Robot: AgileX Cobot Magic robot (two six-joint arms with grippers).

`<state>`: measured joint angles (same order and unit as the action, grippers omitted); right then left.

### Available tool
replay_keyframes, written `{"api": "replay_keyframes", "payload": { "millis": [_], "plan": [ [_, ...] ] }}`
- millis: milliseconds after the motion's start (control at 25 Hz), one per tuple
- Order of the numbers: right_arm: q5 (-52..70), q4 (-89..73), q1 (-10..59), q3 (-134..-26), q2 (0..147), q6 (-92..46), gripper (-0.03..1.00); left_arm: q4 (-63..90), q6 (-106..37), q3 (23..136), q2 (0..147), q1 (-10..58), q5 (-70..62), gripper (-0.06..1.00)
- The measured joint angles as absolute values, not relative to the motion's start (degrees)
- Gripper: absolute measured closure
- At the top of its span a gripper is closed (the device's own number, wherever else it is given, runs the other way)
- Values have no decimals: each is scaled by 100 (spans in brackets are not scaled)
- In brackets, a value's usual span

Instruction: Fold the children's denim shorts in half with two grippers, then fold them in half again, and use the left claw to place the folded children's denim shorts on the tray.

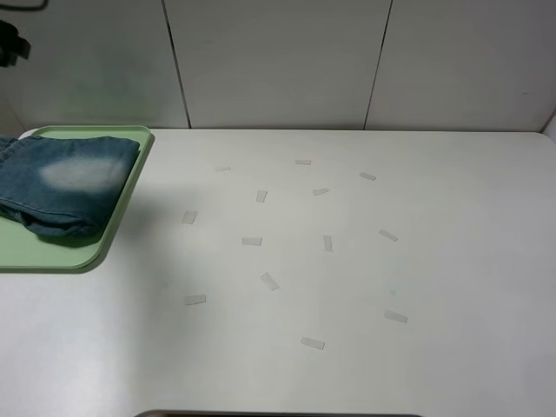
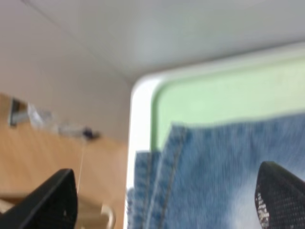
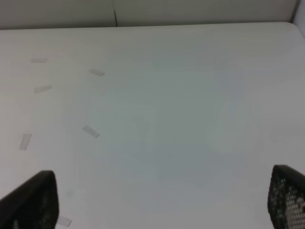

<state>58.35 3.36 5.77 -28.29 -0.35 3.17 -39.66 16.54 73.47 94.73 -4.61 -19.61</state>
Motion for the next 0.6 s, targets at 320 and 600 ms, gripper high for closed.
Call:
{"api": "replay_keyframes", "payload": {
  "millis": [320,600],
  "plan": [
    [5835,336,577,-2829,-35,317,30,-3204,1585,5805,7221,-461,-1494,19],
    [5835,336,577,-2829,-35,317,30,-1849,1462,4329,4926,-461,-1407,18]
  ]
}}
